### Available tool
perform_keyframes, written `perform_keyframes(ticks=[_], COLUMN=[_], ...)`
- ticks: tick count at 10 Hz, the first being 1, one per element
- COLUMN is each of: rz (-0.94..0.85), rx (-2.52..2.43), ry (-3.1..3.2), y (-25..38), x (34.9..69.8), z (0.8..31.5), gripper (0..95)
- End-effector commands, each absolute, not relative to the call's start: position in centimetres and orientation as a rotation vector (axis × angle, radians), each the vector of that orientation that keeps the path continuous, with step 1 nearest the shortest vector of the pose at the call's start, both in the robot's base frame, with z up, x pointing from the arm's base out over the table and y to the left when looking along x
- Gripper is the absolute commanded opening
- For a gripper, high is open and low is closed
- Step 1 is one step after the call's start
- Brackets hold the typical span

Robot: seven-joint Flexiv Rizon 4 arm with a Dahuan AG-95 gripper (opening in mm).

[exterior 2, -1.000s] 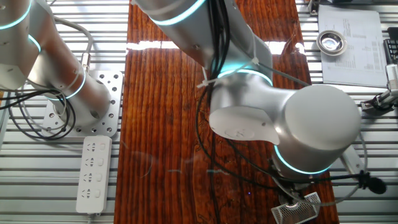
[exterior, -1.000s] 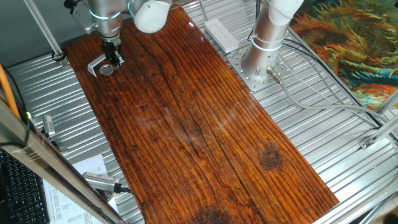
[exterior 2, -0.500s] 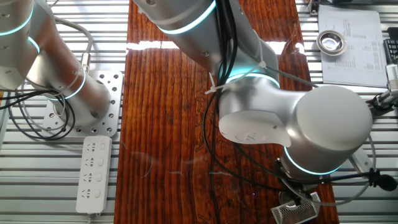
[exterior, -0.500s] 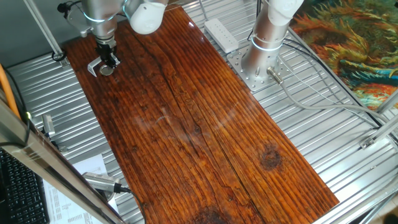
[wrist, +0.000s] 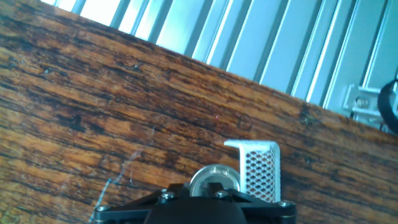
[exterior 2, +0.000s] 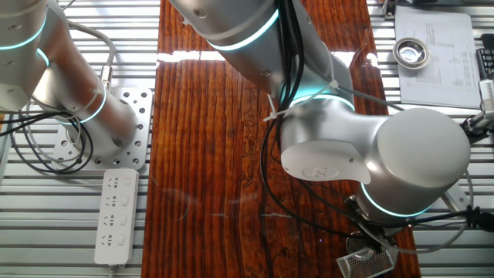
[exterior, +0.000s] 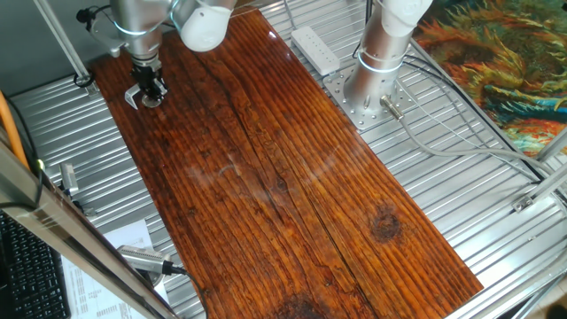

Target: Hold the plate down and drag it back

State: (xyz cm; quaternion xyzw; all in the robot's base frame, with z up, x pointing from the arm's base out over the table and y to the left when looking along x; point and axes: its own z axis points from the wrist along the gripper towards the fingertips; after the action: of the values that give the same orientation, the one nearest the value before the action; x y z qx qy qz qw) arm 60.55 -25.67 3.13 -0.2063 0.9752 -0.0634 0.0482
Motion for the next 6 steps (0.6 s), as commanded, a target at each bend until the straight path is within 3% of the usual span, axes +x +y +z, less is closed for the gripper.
perform_keyframes(ticks=[1, 6], rz=[-0.192, -0.212], rx=[-0.621, -0.633], ry=[2.977, 2.982], y=[-25.52, -25.47], x=[60.6, 60.58], z=[3.14, 2.65], gripper=[19.0, 19.0])
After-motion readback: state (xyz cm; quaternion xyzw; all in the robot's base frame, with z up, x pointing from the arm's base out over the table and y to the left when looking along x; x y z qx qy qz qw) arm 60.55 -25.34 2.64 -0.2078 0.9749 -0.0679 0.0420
